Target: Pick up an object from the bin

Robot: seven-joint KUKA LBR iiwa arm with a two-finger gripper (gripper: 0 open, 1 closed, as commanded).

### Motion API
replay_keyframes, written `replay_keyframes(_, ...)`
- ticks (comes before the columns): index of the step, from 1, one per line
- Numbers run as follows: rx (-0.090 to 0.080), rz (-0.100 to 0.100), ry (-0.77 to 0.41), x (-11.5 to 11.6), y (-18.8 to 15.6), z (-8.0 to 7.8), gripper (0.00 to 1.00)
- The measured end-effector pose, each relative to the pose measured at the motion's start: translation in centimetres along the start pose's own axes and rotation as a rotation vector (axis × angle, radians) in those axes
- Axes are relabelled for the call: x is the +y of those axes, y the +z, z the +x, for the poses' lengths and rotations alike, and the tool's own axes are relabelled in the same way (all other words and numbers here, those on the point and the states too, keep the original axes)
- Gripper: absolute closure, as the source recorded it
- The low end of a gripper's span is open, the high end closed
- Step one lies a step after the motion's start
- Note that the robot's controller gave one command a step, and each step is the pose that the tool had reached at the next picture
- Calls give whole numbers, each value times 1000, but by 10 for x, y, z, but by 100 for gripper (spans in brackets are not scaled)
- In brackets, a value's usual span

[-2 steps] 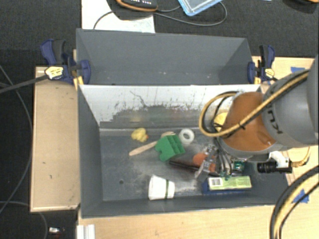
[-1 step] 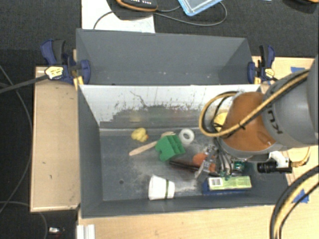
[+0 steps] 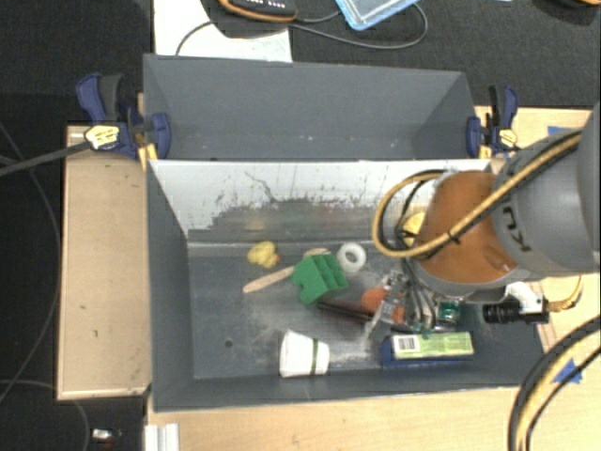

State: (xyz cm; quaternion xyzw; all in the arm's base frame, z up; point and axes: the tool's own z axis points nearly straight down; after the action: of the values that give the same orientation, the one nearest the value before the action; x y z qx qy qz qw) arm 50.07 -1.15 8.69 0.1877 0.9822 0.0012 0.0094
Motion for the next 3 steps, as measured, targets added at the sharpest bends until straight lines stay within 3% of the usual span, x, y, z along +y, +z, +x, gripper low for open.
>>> replay_keyframes(2,-5,-1,-14,17,-1,-8,100)
replay_keyframes(3,-12,-5,169,22,10,0,100)
